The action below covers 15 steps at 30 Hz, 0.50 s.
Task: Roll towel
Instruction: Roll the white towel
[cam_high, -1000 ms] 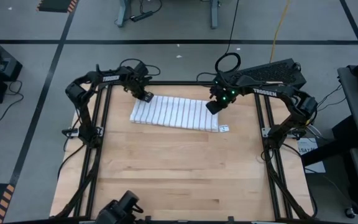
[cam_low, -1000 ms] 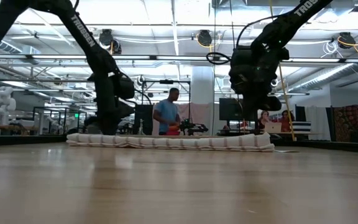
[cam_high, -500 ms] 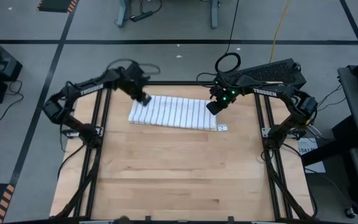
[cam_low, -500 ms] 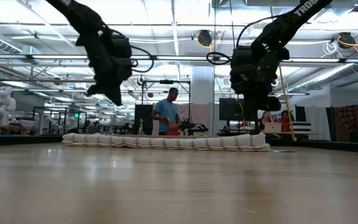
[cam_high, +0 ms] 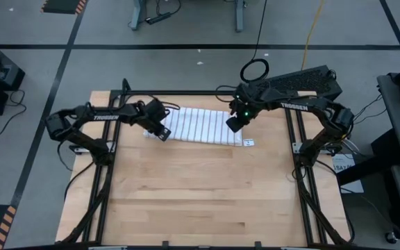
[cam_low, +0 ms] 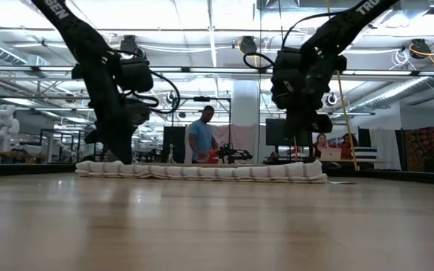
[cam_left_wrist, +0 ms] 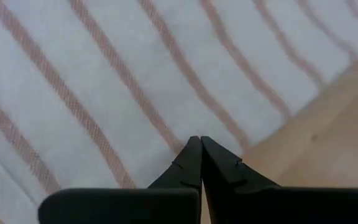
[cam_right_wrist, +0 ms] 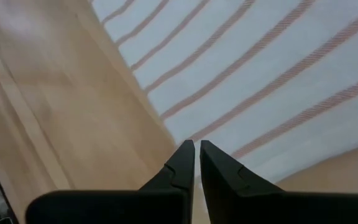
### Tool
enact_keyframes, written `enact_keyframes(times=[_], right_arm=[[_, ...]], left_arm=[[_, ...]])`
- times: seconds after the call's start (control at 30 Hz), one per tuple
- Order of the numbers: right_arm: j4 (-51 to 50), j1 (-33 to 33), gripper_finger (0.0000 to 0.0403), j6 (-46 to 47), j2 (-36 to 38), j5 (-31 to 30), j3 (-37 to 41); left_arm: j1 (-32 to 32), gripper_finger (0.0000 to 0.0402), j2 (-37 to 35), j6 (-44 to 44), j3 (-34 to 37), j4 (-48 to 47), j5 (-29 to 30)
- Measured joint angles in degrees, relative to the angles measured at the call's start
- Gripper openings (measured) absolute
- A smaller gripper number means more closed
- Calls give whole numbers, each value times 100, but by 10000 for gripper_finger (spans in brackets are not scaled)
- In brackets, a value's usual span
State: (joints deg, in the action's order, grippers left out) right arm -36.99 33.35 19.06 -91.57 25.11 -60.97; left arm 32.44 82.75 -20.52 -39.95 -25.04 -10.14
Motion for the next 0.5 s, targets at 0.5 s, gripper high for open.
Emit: enact_keyframes(times=[0.5], right_arm=[[26, -47, 18, 86, 0, -231, 0]], left_arm=[[-208, 6, -905, -1041, 143, -581, 440]])
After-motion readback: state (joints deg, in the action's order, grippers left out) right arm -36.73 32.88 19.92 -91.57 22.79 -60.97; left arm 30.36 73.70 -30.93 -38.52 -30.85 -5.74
